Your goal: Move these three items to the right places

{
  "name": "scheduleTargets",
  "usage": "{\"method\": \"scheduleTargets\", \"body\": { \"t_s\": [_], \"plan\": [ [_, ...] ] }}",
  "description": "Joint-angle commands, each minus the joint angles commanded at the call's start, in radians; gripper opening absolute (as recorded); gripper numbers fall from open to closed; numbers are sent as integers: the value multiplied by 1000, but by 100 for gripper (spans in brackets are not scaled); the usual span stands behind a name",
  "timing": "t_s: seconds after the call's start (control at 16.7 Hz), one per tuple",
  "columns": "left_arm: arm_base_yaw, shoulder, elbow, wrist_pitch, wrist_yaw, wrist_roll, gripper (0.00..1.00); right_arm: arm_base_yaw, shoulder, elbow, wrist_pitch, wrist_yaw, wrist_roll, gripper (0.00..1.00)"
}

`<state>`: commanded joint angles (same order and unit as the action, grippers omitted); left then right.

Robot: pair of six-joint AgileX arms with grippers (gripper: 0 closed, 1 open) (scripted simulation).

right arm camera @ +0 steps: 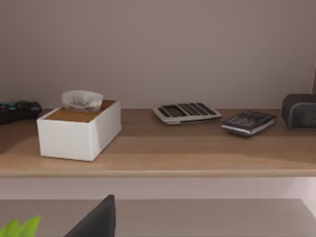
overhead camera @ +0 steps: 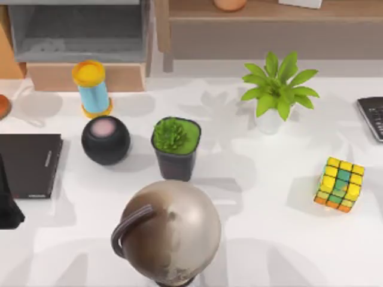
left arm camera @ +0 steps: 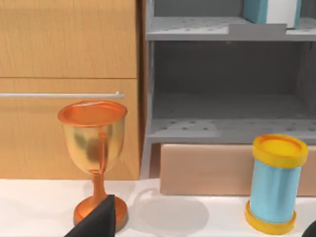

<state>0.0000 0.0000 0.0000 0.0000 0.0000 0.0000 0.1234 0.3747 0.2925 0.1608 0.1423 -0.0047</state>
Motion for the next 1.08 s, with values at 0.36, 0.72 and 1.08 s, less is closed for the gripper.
{"method": "scheduleTargets", "body": {
  "t_s": [0.36, 0.72, 1.08],
  "plan": [
    [0, 0, 0, 0, 0, 0, 100, 187, 613, 385, 194, 190, 7, 100],
    [0, 0, 0, 0, 0, 0, 100, 371, 1250, 768, 389, 382, 14, 100],
    [0, 0, 0, 0, 0, 0, 100, 490, 1658, 1035, 532, 509, 11, 100]
  ]
}}
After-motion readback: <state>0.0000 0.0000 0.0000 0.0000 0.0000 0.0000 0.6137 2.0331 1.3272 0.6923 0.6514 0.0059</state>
